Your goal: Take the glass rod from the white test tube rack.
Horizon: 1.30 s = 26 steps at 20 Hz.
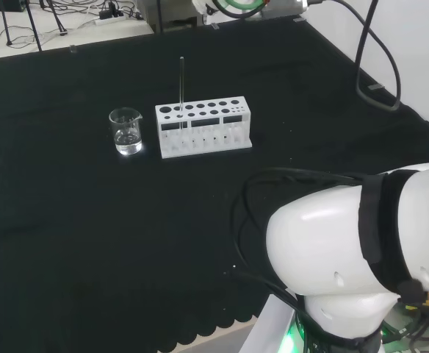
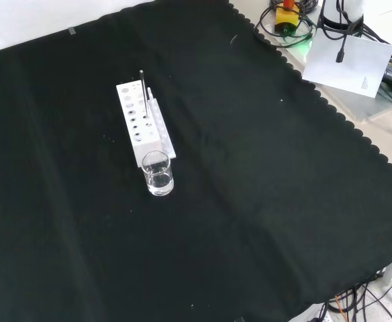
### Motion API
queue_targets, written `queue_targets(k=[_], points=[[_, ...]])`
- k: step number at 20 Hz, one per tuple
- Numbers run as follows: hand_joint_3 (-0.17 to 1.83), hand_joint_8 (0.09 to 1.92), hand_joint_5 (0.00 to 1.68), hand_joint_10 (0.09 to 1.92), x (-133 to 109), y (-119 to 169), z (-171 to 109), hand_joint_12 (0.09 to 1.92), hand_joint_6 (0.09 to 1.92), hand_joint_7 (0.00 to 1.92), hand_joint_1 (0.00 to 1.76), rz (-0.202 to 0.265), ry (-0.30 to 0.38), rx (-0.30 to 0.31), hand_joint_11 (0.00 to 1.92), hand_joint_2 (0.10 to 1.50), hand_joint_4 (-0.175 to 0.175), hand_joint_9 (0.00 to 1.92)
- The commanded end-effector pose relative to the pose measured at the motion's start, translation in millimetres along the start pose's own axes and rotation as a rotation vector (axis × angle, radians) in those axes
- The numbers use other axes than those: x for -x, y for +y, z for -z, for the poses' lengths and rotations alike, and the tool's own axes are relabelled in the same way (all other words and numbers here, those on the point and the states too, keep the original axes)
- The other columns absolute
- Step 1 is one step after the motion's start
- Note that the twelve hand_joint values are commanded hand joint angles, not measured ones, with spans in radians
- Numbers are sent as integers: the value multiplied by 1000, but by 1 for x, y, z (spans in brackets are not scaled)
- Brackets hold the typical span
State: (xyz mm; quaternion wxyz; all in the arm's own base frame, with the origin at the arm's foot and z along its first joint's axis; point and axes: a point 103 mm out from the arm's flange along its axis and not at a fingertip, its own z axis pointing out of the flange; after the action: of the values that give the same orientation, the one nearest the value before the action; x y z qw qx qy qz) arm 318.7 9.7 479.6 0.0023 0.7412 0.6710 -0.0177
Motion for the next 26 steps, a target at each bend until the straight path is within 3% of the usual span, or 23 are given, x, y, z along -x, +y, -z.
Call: queue_targets(k=[1, 5, 7, 13, 26], points=[[642, 665, 57, 917, 10, 22, -11, 1378, 87, 0, 805, 37, 22, -6, 0, 713, -171, 62], [642, 702, 63, 919, 5, 45, -17, 1399, 87, 0, 800, 41, -4, -33, 0, 715, -171, 77], [642, 716, 66, 920, -11, 64, -21, 1409, 87, 0, 799, 39, -11, -44, 4, 715, -172, 84], [645, 763, 73, 924, -7, 94, -16, 1417, 87, 0, 795, 39, -35, -60, 25, 716, -172, 106], [649, 930, 111, 934, -21, 136, -63, 1428, 87, 12, 798, 89, -37, -101, 79, 714, -169, 199]])
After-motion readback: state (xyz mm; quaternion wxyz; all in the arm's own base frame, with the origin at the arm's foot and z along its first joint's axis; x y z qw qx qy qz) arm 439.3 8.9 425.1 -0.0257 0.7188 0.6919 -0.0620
